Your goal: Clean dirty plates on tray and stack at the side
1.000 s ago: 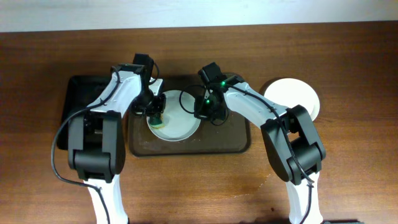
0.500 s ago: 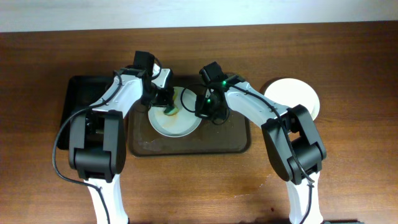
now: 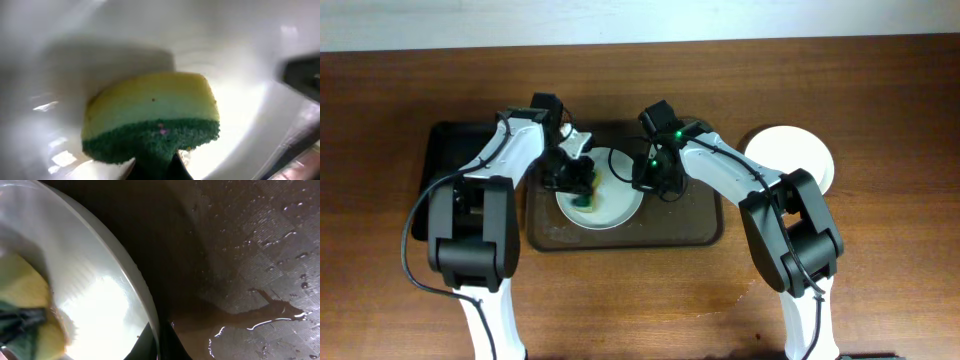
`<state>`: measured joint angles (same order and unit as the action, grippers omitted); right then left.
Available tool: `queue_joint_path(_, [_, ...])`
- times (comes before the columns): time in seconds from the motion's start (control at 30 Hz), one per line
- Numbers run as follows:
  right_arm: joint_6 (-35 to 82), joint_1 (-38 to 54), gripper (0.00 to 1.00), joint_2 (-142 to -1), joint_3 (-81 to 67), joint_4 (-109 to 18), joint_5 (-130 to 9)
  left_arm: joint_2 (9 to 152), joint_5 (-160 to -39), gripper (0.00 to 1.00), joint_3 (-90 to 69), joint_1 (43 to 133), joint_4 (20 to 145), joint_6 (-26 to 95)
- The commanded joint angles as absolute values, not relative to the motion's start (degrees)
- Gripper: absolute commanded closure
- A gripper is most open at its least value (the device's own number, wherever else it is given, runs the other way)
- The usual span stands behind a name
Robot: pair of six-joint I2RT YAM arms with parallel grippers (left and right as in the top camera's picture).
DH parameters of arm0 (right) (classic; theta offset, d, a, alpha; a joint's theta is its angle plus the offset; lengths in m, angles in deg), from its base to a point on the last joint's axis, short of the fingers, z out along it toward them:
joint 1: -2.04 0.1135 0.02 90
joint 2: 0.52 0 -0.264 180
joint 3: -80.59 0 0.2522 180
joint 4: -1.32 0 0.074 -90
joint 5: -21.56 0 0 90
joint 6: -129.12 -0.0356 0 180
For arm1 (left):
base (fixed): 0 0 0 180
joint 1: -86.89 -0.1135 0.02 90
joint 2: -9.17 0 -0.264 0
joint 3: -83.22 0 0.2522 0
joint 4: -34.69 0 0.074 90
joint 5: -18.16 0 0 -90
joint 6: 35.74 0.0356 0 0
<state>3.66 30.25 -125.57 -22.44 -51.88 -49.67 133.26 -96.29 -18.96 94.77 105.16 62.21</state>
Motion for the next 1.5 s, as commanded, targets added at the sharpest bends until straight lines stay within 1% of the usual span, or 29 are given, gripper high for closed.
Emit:
queue_joint_path(0.0, [3.48, 30.05, 0.96, -126.82, -22.75, -52.08, -51.05, 135.29, -107.26, 0.99, -17.89, 95.34, 100.7, 63.3])
queue_joint_path(0.17, [3.5, 30.05, 0.96, -126.82, -22.75, -52.1, -51.05, 137.96, -104.64, 1.0, -17.89, 95.03, 91.5, 54.12])
queue_joint_path(0.27, [3.48, 30.05, 0.96, -126.82, -22.75, -52.08, -51.05, 138.42, -106.84, 1.0, -17.96, 92.26, 87.96, 53.33])
queue_joint_path(0.33, [3.48, 30.05, 0.96, -126.82, -22.75, -52.08, -51.05, 138.42, -108.37, 1.0, -18.0, 89.2, 85.03, 50.29])
queue_joint_path(0.37, [3.48, 30.05, 0.96, -126.82, -22.75, -52.08, -51.05, 138.42, -111.17, 0.99, -18.0, 87.25, 82.8, 48.68])
queue_joint_path(0.4, [3.5, 30.05, 0.96, -126.82, -22.75, -52.08, -51.07, 138.42, -116.53, 0.99, -18.0, 84.85, 80.77, 47.74])
queue_joint_path(0.43, [3.5, 30.05, 0.96, -126.82, -22.75, -52.08, -51.07, 138.42, -119.87, 0.99, -18.0, 82.6, 80.68, 47.58])
queue_joint_path(0.53, [3.5, 30.05, 0.96, -126.82, -22.75, -51.86, -51.07, 138.44, -119.17, 0.99, -18.0, 79.62, 87.52, 48.35])
queue_joint_path(0.6, [3.48, 30.05, 0.96, -126.82, -22.75, -51.57, -51.05, 138.44, -117.2, 0.99, -18.0, 80.04, 95.02, 53.05])
queue_joint_path(0.7, [3.5, 30.05, 0.96, -126.82, -22.75, -51.62, -51.05, 138.44, -115.87, 0.99, -18.0, 82.18, 101.53, 58.8])
queue_joint_path(0.83, [3.5, 30.05, 0.96, -126.82, -22.75, -51.62, -51.05, 138.44, -100.59, 0.99, -18.0, 88.04, 106.01, 59.1])
queue_joint_path(0.87, [3.48, 30.05, 0.96, -126.82, -22.75, -51.62, -51.05, 138.44, -95.13, 1.0, -18.0, 91.14, 106.25, 59.04])
queue_joint_path(0.93, [3.5, 30.05, 0.96, -126.82, -22.75, -51.62, -51.05, 138.44, -88.55, 1.0, -18.0, 95.54, 105.95, 55.21])
queue_joint_path(1.0, [3.5, 30.05, 0.96, -126.82, -22.75, -51.62, -51.05, 138.44, -83.28, 1.0, -18.0, 99.06, 105.12, 49.51])
queue_joint_path(1.1, [3.5, 30.05, 0.96, -126.82, -22.75, -51.62, -51.07, 138.44, -81.05, 0.99, -18.0, 103.69, 103.7, 47.37])
queue_joint_path(1.2, [3.5, 30.05, 0.96, -126.82, -22.75, -51.55, -51.07, 138.44, -78.28, 0.99, -18.0, 102.77, 100.37, 47.15])
queue_joint_path(1.33, [3.5, 30.05, 0.96, -126.82, -22.75, -51.44, -51.07, 138.51, -68.9, 0.99, -18.0, 99.73, 88.44, 46.86])
queue_joint_path(1.4, [3.7, 30.05, 0.96, -126.82, -22.75, -51.46, -51.07, 138.51, -66.82, 1.0, -18.0, 99.34, 85.73, 46.12])
queue_joint_path(1.43, [3.7, 30.05, 0.96, -126.82, -22.75, -51.49, -51.07, 138.51, -65.93, 0.99, -18.0, 99.36, 86.52, 46.1])
queue_joint_path(1.47, [3.7, 30.05, 0.96, -126.82, -22.75, -51.46, -51.07, 138.51, -65.8, 0.99, -18.0, 99.36, 90.3, 46.1])
